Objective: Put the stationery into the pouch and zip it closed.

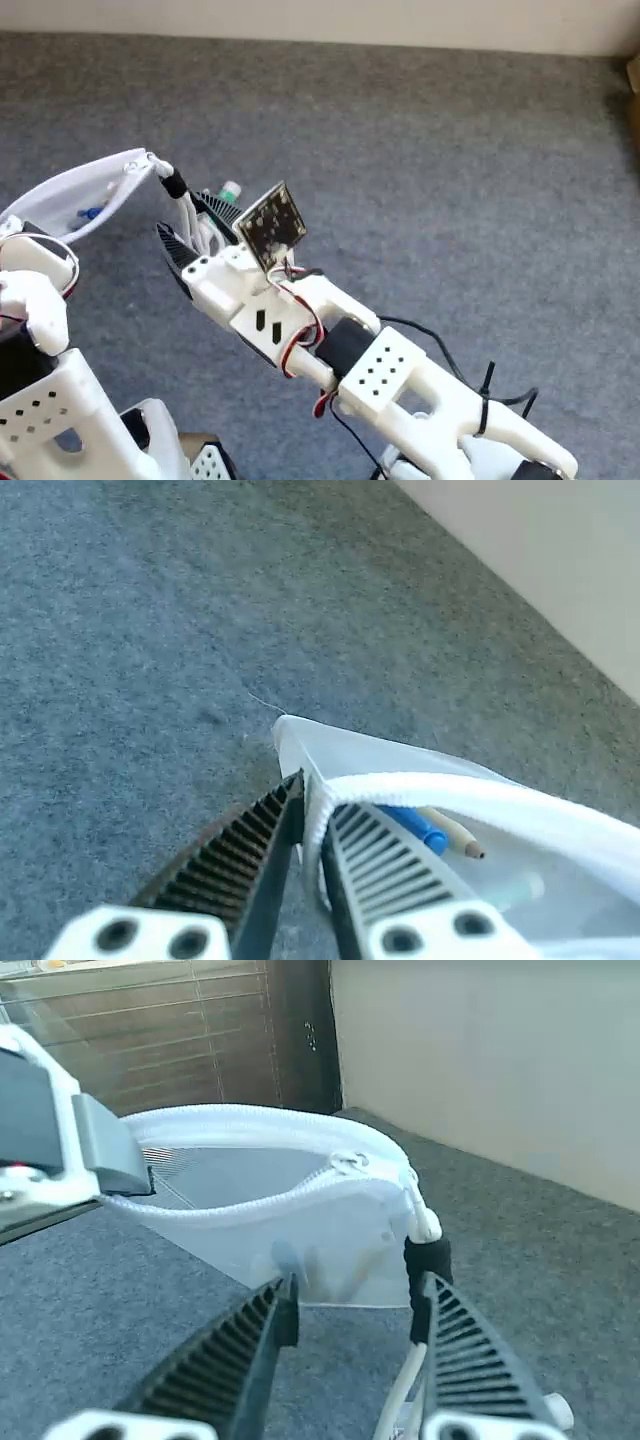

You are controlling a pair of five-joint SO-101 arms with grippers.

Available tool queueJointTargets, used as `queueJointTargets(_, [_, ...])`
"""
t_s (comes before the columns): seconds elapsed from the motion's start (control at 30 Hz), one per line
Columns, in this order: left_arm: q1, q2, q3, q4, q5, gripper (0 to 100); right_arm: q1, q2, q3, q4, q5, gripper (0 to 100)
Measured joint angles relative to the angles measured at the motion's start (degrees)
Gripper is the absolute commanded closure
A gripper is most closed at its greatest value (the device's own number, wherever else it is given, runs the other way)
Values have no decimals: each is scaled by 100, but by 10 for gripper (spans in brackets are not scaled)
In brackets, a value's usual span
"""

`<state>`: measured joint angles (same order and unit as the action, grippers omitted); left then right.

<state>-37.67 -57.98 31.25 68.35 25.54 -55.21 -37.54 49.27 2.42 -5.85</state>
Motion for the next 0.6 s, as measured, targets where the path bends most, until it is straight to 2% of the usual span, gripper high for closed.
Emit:
queueJointTargets(0.2, [-9,0,0,0,0,993,396,1020,-633,97,-185,819])
queueJointTargets(0.6, [-369,0,123,-167,176,993,1108,2497,-1820,97,-1855,819])
